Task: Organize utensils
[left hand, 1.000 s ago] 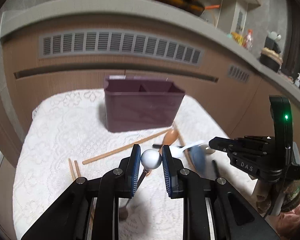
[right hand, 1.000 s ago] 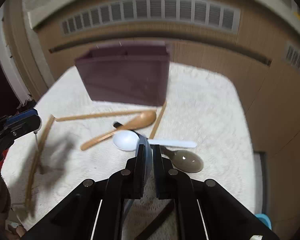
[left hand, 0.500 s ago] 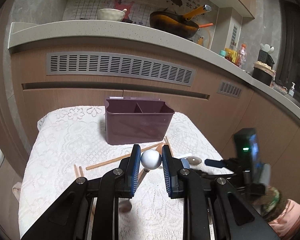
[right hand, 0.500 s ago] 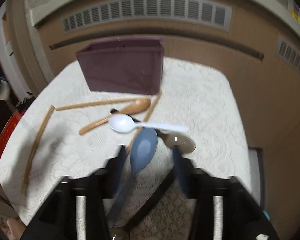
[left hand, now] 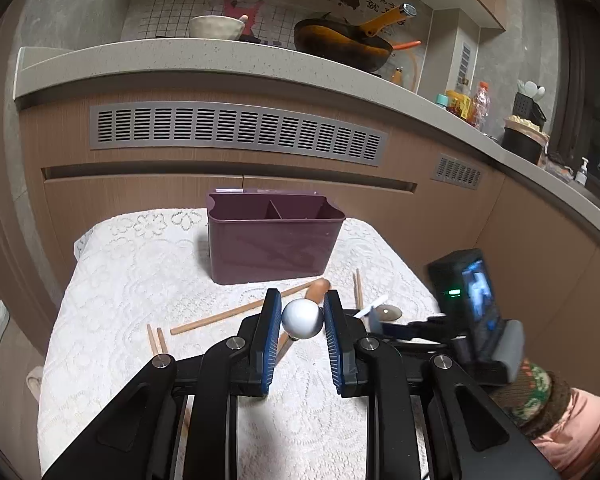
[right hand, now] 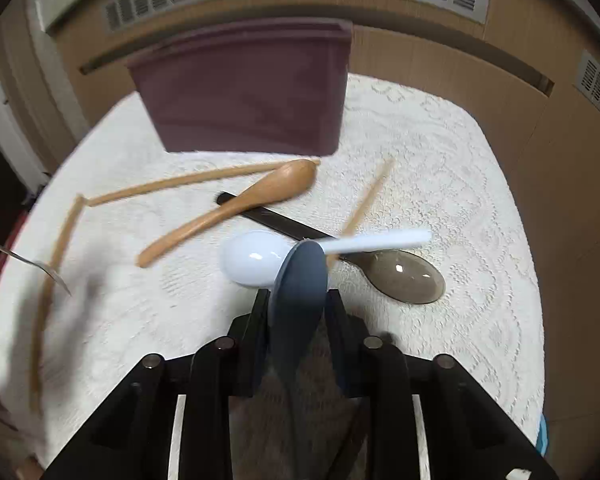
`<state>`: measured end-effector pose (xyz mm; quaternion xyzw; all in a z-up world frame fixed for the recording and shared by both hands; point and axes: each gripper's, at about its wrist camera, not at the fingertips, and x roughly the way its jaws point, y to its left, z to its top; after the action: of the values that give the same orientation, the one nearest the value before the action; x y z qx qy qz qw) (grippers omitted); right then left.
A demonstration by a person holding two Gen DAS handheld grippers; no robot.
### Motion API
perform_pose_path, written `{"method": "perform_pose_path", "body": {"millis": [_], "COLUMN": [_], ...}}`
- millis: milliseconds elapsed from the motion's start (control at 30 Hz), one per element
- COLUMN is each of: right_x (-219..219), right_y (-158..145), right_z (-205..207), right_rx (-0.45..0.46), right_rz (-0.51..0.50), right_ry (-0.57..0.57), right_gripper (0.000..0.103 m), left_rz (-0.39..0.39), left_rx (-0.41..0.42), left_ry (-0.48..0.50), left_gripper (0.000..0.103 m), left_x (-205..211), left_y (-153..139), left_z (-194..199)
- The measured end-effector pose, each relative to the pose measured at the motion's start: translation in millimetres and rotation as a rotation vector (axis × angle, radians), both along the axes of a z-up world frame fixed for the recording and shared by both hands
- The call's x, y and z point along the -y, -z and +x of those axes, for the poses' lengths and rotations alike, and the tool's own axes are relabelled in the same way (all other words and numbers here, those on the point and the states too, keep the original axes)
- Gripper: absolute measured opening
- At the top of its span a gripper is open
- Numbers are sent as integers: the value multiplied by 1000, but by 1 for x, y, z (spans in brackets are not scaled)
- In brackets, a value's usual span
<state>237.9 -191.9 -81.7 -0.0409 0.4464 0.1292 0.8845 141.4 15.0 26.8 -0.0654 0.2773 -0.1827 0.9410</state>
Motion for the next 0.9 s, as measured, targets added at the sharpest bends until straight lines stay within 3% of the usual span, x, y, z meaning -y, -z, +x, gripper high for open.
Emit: {"method": "perform_pose_path", "body": {"millis": [67, 100, 333, 500, 600, 700, 800, 900], "right_x": [4, 6, 11, 15, 16, 17, 17, 15], "right_y": [-11, -19, -53, -79, -108, -156, -207, -238], "right_z": [-10, -18, -45, -50, -51, -47, -30, -7], "right_rx": [16, 28, 113, 149, 215, 326, 441, 533], "right_rz": [30, 43, 72, 146, 178, 219, 260, 298], "right_ry": [-18, -31, -68, -98, -118, -152, -185, -194], "right_gripper": [20, 9, 8, 9, 9, 9, 9, 9], "left_rz": [-9, -12, -23, -48, -43, -27, -32, -44], "left_rx": [-2, 0, 15, 26, 62, 156, 234, 301], "left_ry": [-1, -2, 5, 28, 49, 59, 55, 46], "left_gripper": [23, 22, 22, 22, 22, 22, 22, 22], "left_x": [-1, -2, 0, -2, -1, 1, 0, -1], "left_y": [-1, -2, -11, -28, -52, -92, -127, -155], "left_z": [-1, -2, -9, -7, 1, 15, 35, 60]}}
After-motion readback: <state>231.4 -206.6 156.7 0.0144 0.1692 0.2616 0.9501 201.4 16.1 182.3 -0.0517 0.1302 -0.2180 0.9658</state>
